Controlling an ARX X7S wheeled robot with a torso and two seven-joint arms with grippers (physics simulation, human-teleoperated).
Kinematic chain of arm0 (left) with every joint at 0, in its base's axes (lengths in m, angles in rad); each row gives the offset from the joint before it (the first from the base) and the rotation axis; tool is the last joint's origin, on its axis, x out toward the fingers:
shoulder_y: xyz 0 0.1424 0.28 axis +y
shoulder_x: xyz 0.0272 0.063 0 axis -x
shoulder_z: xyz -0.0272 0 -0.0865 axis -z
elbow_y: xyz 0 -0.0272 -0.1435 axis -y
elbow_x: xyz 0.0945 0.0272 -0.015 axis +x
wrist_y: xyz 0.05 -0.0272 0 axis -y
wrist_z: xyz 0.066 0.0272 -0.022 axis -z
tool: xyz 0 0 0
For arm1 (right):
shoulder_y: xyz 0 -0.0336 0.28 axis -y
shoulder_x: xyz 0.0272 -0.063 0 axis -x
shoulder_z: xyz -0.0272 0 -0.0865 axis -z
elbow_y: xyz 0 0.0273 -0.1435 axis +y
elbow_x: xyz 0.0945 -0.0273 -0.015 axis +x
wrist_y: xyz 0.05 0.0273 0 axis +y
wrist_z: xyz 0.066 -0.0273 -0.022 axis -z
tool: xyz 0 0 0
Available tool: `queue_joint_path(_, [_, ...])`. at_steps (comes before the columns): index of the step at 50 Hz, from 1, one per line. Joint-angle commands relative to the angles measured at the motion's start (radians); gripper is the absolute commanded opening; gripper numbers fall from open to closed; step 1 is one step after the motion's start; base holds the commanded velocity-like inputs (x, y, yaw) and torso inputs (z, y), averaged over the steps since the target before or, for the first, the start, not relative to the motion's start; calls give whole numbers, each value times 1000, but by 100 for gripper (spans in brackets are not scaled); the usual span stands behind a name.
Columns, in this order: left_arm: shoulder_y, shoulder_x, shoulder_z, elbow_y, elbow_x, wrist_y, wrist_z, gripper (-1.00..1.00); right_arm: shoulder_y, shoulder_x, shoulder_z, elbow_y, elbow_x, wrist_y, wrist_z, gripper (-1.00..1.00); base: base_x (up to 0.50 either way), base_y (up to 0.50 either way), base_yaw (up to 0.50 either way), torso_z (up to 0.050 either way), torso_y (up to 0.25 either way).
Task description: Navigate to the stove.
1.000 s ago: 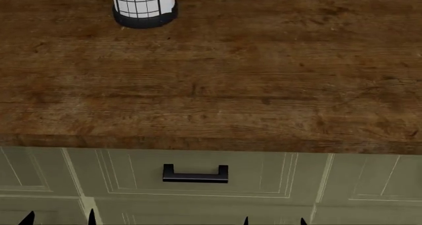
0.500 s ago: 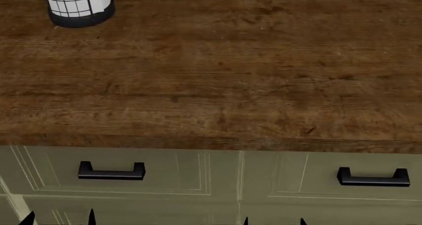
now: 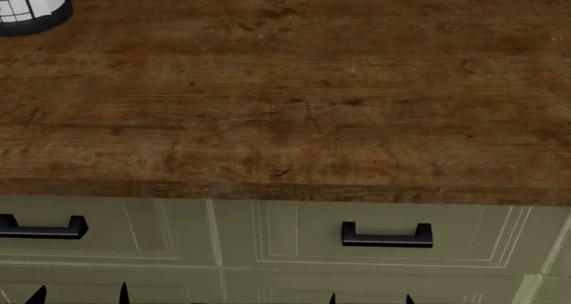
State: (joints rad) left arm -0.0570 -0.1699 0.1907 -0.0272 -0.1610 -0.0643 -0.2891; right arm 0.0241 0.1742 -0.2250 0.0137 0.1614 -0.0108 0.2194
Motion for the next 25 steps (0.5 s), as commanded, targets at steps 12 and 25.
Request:
queue_joint_path(12, [13, 5, 1, 1, 9, 44, 25, 100, 1, -9, 15, -2, 0, 9, -15, 100, -8, -500, 0, 0, 0])
queue_joint_path(25, [11, -3, 6, -3, -1, 47, 22, 100, 6, -6, 5, 4, 5, 7, -8, 100, -7, -500, 0, 0, 0])
